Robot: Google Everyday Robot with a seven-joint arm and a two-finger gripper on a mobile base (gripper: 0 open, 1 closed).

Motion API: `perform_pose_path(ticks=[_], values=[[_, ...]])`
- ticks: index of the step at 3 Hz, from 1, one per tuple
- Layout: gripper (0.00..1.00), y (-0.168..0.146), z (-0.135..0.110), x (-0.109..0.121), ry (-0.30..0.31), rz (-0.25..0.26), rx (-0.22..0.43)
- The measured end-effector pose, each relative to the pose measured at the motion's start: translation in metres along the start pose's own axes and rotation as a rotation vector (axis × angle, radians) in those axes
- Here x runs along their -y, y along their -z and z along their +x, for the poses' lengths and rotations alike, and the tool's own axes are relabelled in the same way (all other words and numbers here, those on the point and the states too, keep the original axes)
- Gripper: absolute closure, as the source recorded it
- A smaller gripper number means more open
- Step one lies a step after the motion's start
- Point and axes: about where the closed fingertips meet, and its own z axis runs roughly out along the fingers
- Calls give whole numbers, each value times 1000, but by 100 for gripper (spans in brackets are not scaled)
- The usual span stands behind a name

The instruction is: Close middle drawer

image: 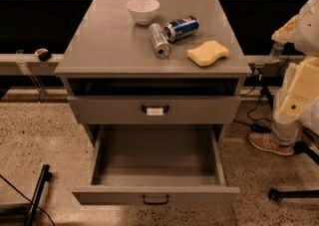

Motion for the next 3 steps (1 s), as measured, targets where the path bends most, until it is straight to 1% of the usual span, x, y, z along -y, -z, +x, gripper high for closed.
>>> perform_pose_path(ticks=[1, 2, 3], values=[[0, -2, 0, 0, 0, 2, 1], [0, -34, 5, -6, 5, 28, 28], [0, -98, 31, -37, -4, -17, 125]])
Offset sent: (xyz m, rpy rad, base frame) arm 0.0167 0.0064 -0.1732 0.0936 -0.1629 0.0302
